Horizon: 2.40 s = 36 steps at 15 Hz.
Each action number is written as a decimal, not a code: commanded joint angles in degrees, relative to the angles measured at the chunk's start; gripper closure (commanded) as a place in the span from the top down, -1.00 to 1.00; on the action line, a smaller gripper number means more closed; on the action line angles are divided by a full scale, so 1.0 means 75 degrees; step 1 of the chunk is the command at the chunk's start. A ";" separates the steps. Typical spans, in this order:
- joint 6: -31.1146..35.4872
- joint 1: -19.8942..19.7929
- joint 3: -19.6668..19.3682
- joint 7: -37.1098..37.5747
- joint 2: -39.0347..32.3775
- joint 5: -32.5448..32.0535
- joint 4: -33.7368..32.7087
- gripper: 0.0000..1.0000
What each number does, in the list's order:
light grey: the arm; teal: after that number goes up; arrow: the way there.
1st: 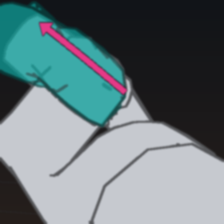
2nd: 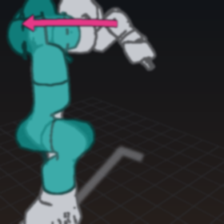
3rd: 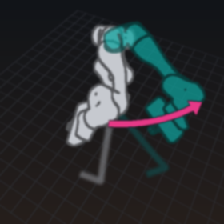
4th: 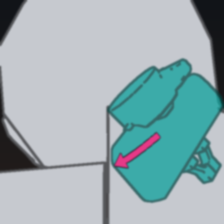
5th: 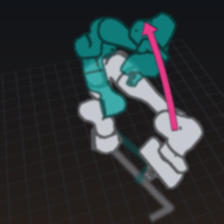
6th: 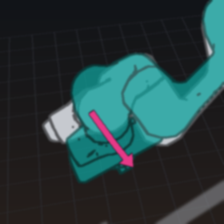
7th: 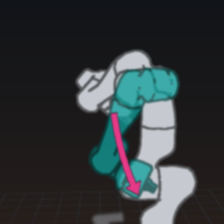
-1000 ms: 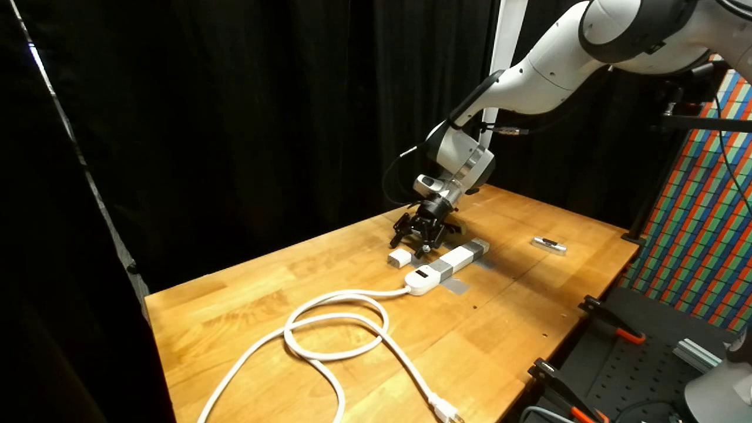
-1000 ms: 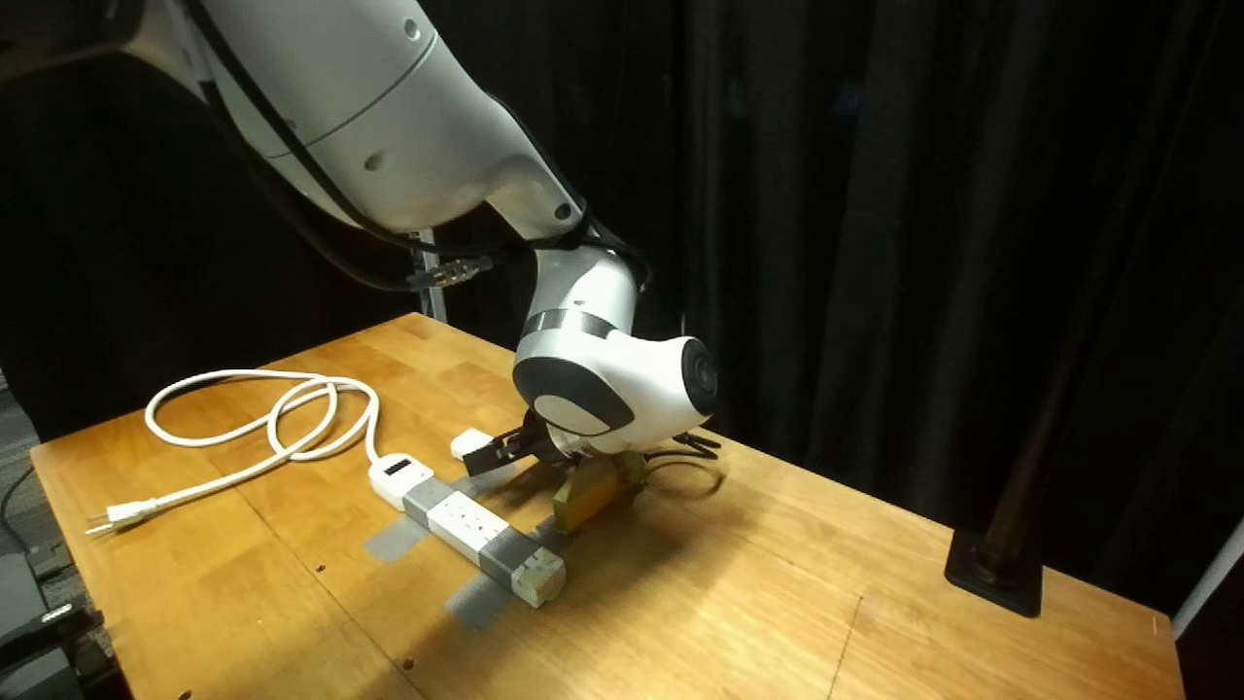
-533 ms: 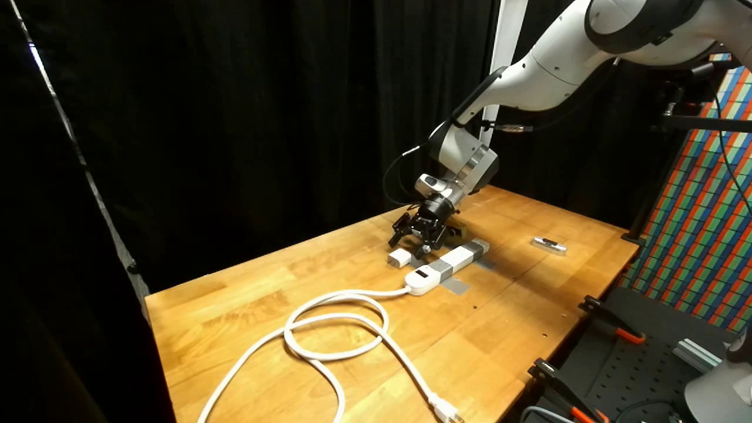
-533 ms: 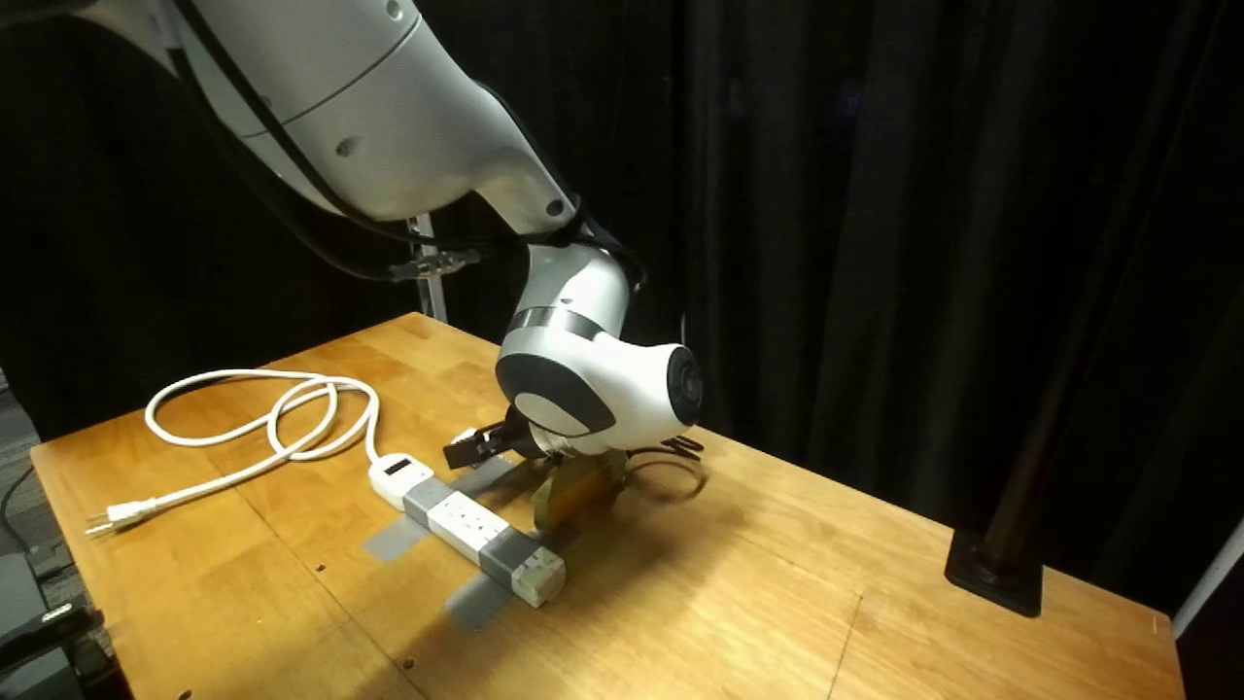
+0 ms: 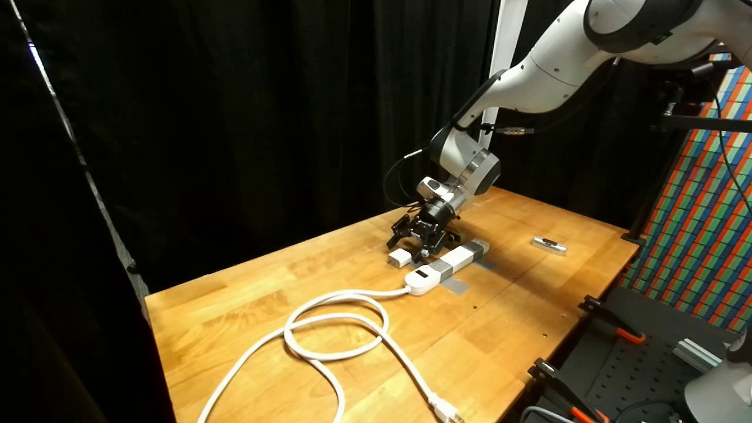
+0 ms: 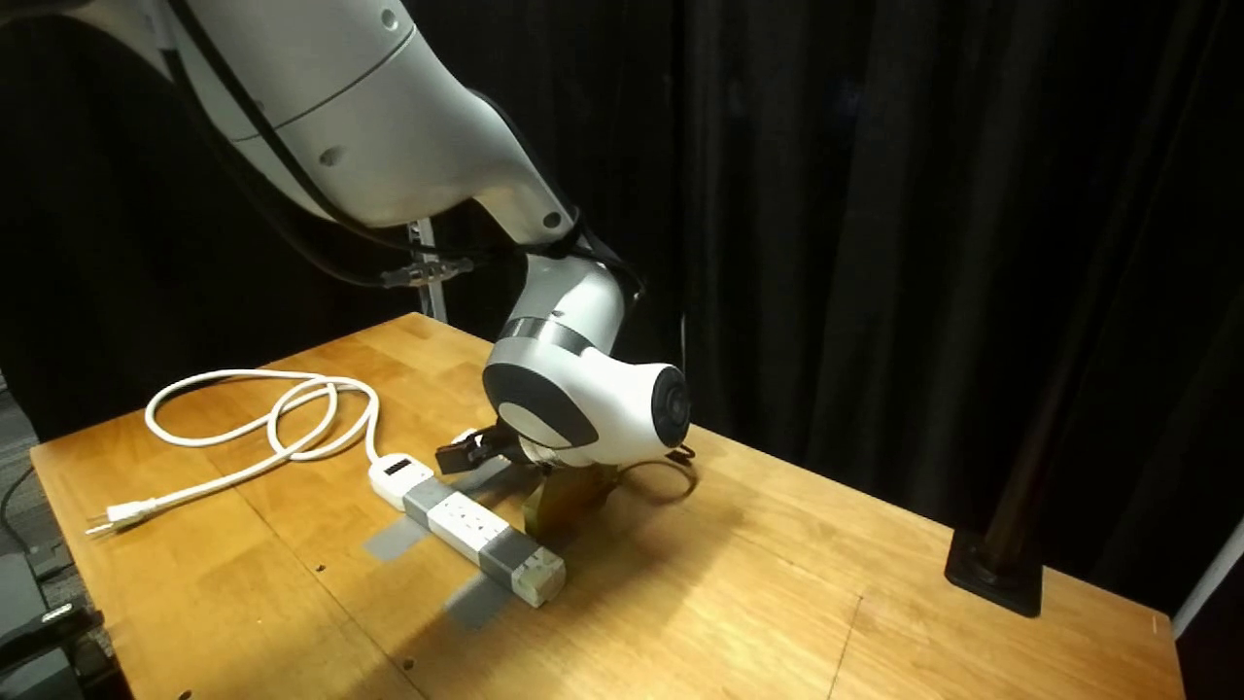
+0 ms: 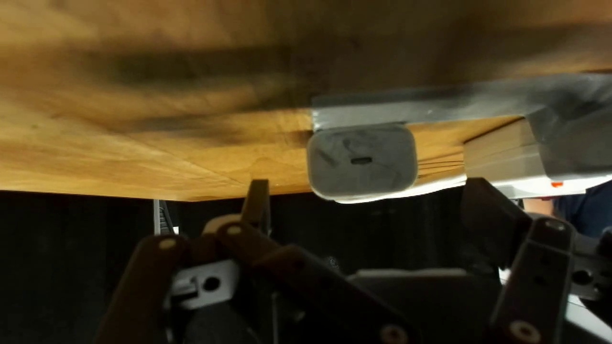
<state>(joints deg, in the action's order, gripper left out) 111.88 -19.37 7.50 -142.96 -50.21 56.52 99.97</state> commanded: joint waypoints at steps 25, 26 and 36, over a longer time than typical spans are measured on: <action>0.1206 0.0920 -0.0563 -0.0844 0.0134 0.0716 0.0024 1.00; 0.1215 0.0915 -0.0567 -0.0831 0.0140 0.0728 0.0006 1.00; 0.1346 0.0925 -0.0695 -0.0648 0.0138 0.0641 -0.0128 0.03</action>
<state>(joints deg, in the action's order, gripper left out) 120.61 -13.52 3.38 -148.53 -49.45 61.00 99.48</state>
